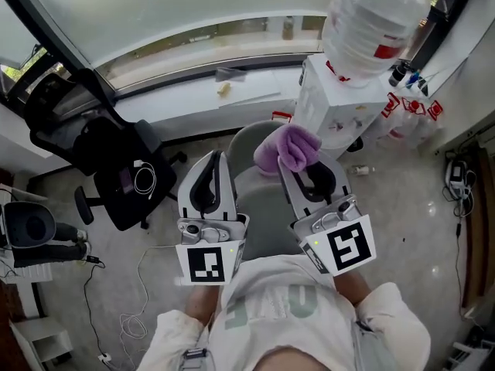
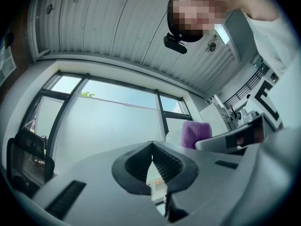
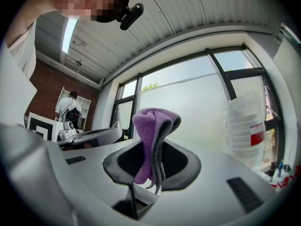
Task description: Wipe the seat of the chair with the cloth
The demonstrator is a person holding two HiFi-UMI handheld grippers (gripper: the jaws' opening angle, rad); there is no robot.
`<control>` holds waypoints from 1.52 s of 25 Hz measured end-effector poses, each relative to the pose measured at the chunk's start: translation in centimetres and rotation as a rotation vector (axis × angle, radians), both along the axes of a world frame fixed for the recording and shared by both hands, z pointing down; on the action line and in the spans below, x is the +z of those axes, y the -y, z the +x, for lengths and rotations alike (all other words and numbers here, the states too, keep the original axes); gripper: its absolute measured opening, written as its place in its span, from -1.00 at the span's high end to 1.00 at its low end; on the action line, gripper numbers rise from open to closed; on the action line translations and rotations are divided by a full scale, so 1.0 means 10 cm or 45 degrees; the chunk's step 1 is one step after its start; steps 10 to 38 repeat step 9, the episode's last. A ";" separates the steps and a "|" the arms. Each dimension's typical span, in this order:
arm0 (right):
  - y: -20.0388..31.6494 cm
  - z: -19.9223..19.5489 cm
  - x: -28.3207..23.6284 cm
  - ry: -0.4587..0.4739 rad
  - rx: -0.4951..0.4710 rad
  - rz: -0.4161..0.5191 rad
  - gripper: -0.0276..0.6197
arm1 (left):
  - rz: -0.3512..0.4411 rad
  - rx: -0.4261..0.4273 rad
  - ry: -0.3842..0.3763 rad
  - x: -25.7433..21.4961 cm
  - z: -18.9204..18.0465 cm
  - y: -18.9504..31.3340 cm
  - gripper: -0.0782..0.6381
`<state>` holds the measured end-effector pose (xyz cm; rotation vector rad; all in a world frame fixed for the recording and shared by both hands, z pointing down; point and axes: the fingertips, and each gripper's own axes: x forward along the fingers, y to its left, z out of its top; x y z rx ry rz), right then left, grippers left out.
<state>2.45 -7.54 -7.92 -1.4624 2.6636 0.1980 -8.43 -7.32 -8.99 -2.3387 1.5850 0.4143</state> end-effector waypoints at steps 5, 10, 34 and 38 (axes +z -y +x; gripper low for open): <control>-0.02 0.08 0.02 -0.011 0.030 -0.017 0.64 | -0.048 0.009 0.002 0.11 0.03 0.04 0.74; -0.02 0.09 0.03 -0.011 0.039 -0.020 0.64 | -0.041 0.029 -0.004 0.10 0.06 0.03 0.74; -0.02 0.09 0.03 -0.011 0.039 -0.020 0.64 | -0.041 0.029 -0.004 0.10 0.06 0.03 0.74; -0.02 0.09 0.03 -0.011 0.039 -0.020 0.64 | -0.041 0.029 -0.004 0.10 0.06 0.03 0.74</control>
